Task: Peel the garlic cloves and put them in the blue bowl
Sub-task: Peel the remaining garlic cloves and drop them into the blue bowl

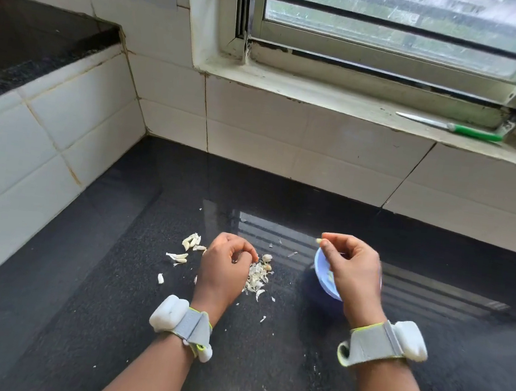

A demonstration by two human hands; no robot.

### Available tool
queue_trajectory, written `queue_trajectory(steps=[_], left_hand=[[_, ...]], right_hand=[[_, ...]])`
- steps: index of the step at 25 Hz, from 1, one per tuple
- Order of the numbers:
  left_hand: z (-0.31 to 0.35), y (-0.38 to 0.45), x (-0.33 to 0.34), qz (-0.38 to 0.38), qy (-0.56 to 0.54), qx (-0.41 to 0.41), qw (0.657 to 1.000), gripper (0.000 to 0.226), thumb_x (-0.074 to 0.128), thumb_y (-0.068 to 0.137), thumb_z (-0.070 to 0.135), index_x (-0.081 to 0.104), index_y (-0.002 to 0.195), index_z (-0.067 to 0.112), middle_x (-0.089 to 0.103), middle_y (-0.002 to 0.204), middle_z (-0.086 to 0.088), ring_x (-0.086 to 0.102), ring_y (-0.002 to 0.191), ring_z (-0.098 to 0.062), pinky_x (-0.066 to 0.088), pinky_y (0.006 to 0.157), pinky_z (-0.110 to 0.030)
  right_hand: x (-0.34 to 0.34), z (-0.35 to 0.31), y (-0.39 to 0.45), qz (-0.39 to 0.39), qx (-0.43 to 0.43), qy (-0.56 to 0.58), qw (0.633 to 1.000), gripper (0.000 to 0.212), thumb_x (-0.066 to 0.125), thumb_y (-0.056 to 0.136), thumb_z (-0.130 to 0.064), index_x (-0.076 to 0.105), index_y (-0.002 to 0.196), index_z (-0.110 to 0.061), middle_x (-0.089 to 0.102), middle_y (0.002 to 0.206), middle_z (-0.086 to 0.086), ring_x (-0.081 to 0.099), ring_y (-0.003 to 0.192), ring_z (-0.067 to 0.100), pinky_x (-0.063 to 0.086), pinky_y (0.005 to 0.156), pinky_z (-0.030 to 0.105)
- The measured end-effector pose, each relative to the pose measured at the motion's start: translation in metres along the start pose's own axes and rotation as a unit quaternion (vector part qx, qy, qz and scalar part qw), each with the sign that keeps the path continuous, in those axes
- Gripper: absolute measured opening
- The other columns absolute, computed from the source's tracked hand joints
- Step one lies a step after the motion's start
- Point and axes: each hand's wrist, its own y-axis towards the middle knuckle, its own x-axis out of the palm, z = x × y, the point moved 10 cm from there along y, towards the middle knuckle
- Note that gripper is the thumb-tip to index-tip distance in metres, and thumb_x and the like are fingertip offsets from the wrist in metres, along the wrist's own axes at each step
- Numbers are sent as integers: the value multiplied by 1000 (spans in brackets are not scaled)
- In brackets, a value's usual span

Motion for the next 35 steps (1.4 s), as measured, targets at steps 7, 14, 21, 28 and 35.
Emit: queue_trajectory(steps=[7,14,21,28,35], left_hand=[[-6,-10,14,-59,82,5,995,5,63,88,28,66,84,27,58,87,9,57,80,-12,44,73,-27],[-16,-14,-20,6,30,36,999,13,62,86,12,68,89,23,60,89,8,56,76,-6,41,72,-15],[-75,-15,-96,135,-12,-50,989,4,63,88,18,65,85,16,65,85,-1,55,71,-8,34,65,-16],[-95,-7,-124,119,-41,-93,988,7,59,91,18,64,87,20,64,81,9,60,67,0,41,60,-7],[-97,4,-127,124,-90,-112,982,8,58,91,17,66,90,19,65,84,12,60,80,-4,44,62,-13]], right_hand=[[-15,29,2,-41,20,-424,905,14,64,87,-18,73,98,-19,68,106,10,62,101,33,47,76,31],[22,-39,-10,-12,-150,-359,921,15,65,88,-12,77,94,-16,69,95,7,64,93,28,45,78,32],[200,-83,-54,-258,-284,-386,839,27,52,91,-7,71,109,-15,65,107,8,61,102,28,44,84,33],[274,-87,-80,-268,-383,-505,725,23,48,99,-18,68,111,-17,63,108,4,52,104,27,42,78,35],[287,-84,-89,-294,-355,-478,748,21,48,98,-10,64,110,-5,59,105,14,56,99,33,43,72,38]])
